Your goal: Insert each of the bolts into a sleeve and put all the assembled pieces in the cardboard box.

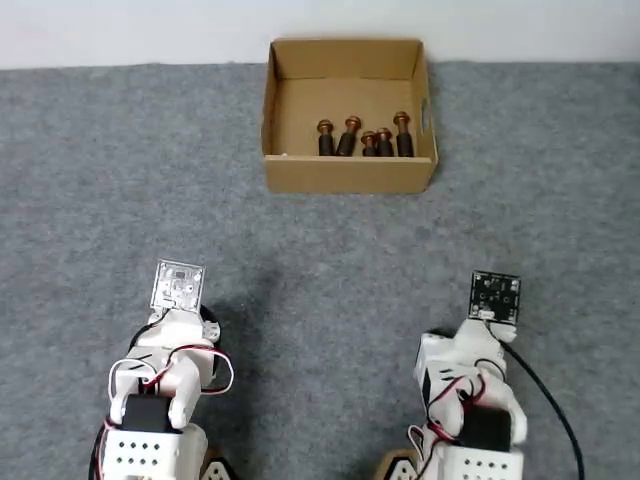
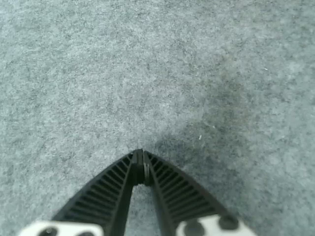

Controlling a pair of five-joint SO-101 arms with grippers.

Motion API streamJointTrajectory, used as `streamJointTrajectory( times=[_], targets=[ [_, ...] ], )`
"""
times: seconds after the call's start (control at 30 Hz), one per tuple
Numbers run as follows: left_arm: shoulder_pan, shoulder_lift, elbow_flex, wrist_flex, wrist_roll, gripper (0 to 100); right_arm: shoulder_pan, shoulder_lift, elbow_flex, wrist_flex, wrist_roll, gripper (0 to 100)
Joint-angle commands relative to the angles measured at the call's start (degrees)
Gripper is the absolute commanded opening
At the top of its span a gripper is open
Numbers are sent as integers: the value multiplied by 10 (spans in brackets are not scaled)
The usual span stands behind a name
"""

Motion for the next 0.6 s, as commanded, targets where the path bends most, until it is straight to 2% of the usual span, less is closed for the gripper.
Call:
streamJointTrajectory(
  times=[0.0,0.57],
  targets=[
    [-2,-5,-2,-13,-7,6,4,-3,30,-10,-9,9],
    [-2,-5,-2,-13,-7,6,1,-2,34,-4,-8,9]
  ],
)
